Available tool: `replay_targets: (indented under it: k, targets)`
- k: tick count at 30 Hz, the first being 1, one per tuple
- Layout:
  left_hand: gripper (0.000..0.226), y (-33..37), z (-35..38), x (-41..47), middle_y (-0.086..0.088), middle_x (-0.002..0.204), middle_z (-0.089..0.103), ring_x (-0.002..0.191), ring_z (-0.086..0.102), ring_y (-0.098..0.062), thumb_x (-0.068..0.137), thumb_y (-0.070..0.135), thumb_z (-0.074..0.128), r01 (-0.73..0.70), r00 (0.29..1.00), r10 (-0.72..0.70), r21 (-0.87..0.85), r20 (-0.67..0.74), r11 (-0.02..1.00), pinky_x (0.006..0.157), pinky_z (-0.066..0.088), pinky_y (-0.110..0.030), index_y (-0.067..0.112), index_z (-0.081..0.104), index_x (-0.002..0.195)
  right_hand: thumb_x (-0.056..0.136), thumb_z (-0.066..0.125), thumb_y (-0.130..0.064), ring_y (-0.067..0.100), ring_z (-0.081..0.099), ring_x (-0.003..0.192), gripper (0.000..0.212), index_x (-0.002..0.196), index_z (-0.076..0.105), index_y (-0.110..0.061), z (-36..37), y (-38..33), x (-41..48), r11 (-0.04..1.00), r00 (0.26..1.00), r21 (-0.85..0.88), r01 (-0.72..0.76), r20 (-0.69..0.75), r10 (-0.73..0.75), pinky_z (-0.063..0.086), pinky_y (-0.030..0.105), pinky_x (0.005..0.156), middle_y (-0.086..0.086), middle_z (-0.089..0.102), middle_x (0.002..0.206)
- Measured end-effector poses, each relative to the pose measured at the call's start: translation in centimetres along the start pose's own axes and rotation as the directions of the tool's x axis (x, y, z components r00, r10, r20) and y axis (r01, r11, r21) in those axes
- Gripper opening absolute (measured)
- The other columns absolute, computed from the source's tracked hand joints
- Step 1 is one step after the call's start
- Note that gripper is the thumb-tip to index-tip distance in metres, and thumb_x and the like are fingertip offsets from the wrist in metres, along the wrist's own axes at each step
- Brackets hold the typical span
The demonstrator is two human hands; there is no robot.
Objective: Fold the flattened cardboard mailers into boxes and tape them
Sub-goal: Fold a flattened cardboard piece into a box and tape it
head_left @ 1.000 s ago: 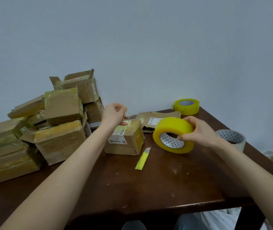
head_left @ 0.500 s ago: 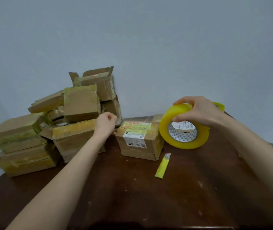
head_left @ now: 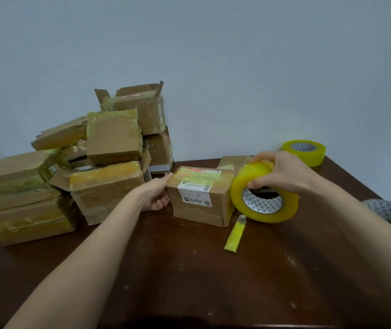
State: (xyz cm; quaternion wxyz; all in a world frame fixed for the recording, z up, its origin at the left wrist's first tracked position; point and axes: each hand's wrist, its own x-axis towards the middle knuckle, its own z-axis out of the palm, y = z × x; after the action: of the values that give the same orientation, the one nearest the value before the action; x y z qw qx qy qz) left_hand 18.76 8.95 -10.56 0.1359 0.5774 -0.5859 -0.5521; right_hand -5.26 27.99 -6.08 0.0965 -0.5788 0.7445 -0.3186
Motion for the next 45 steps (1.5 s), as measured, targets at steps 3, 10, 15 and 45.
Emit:
replay_targets:
  k: [3,10,15,45]
  targets:
    - [0.045,-0.6,0.3,-0.4,0.001,0.049,0.048,0.034,0.04,-0.003,0.094,0.05,0.048,0.117,0.993,-0.104,-0.275,0.064,0.954,0.029,0.031,-0.01,0.011,0.06,0.077,0.065,0.085,-0.036,0.016,0.06,0.088,0.055,0.115,0.062,-0.029,-0.1,-0.3,0.1,1.0,1.0,-0.009,0.001,-0.002,-0.001,0.045,0.026,0.063,-0.002,0.064,0.091]
    - [0.02,-3.0,2.2,-0.6,-0.003,0.065,0.054,0.046,0.046,-0.008,0.098,0.006,0.044,-0.086,0.98,-0.032,-0.557,-0.199,0.826,0.032,0.032,-0.013,0.005,0.059,0.112,0.066,0.085,-0.035,0.015,0.06,0.086,0.055,0.115,0.063,-0.027,-0.3,0.2,-0.7,1.0,1.0,-0.015,-0.01,-0.021,0.01,0.046,0.025,0.063,-0.001,0.063,0.093]
    - [0.032,0.9,1.7,-2.1,-0.003,0.129,0.055,0.116,0.055,-0.024,0.097,0.024,0.046,-0.516,0.638,0.551,0.233,-0.537,0.824,0.098,0.047,-0.041,0.019,0.054,0.128,0.066,0.085,-0.033,0.014,0.06,0.085,0.054,0.114,0.062,-0.027,-0.1,0.0,-0.8,1.0,1.0,0.012,-0.007,-0.021,0.007,0.046,0.024,0.062,-0.001,0.064,0.092]
    - [0.078,2.0,9.3,-5.5,-0.002,0.161,-0.006,0.148,0.001,-0.022,0.095,0.052,0.044,-0.507,0.667,0.627,0.862,0.402,-0.013,0.119,0.01,-0.048,0.027,-0.003,0.152,0.09,0.061,-0.045,0.019,0.059,0.098,0.041,0.12,0.068,-0.018,-2.4,0.4,-1.2,0.973,0.952,-0.012,-0.231,0.206,0.228,0.05,0.033,0.085,0.002,0.064,0.115]
